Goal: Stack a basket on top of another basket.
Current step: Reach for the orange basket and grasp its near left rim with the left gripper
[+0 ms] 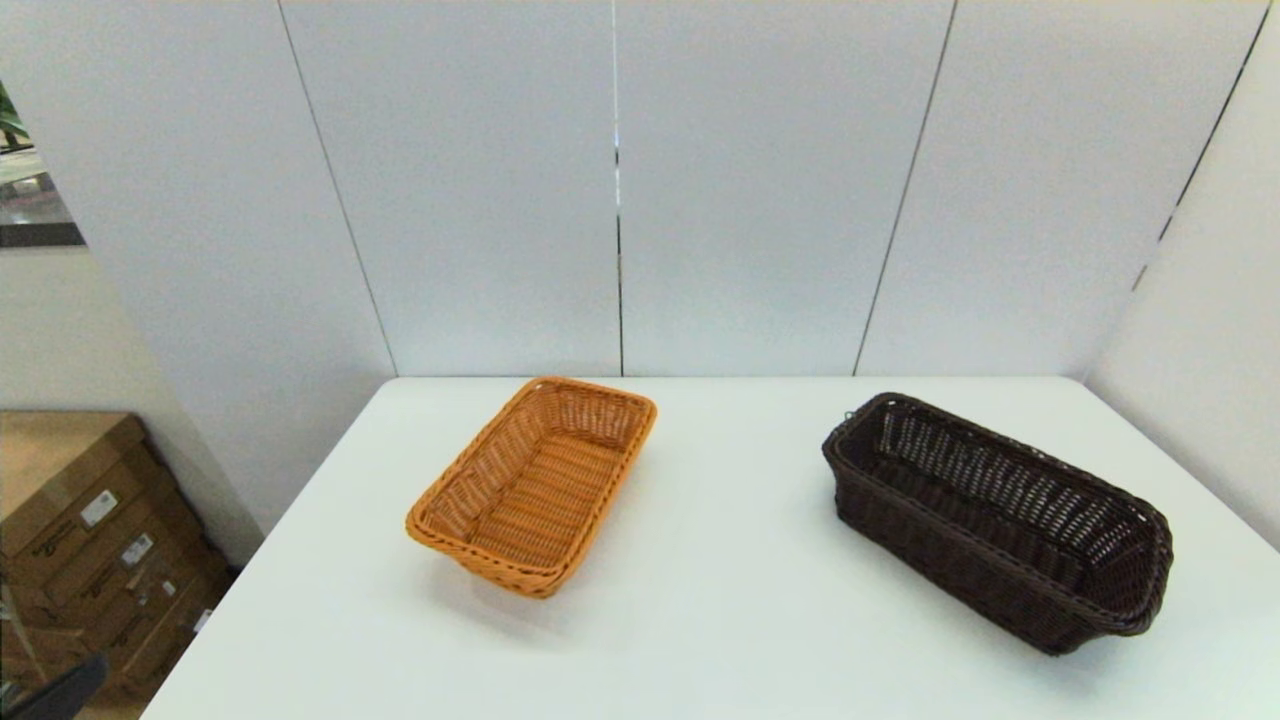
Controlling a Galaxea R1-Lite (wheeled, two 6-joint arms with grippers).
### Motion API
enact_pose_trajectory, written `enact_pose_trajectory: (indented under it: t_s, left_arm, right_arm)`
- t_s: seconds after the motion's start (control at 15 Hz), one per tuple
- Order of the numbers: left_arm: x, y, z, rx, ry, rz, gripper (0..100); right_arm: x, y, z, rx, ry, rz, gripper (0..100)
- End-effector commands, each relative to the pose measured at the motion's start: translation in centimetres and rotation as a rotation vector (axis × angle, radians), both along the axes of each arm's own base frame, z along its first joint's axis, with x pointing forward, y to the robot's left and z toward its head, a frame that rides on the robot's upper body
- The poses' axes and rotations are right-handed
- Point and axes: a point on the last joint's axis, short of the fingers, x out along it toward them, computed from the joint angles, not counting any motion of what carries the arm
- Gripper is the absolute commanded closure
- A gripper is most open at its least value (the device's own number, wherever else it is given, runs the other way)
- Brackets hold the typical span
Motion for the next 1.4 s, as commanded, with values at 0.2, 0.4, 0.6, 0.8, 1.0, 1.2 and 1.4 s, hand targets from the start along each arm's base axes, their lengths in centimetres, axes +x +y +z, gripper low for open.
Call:
enact_pose_trajectory:
  t_s: [0.2, 0.4, 0.6, 0.8, 1.0, 1.2, 1.4]
  left_arm:
    - [19.2, 0.1, 1.9, -0.172, 0.404, 0.121, 0]
    - [25.2, -0.1, -0.7, -0.269, 0.505, 0.237, 0]
    - [27.0, -0.4, -3.3, -0.261, 0.573, 0.342, 0]
    - [27.0, -0.7, -3.5, -0.31, 0.582, 0.371, 0]
    - [26.4, -2.6, -3.1, -0.371, 0.574, 0.368, 0]
    - [26.1, -4.1, -3.2, -0.41, 0.582, 0.365, 0]
    - [25.5, -4.8, -3.7, -0.426, 0.603, 0.384, 0]
  right_arm:
    - [0.0, 0.0, 0.0, 0.0, 0.0, 0.0, 0]
    - [0.0, 0.0, 0.0, 0.0, 0.003, 0.0, 0]
    - [0.0, 0.0, 0.0, 0.0, 0.001, 0.0, 0]
    - [0.0, 0.0, 0.0, 0.0, 0.0, 0.0, 0]
    - [0.0, 0.0, 0.0, 0.0, 0.001, 0.0, 0]
    - [0.0, 0.0, 0.0, 0.0, 0.001, 0.0, 0]
    - [0.0, 0.0, 0.0, 0.0, 0.0, 0.0, 0]
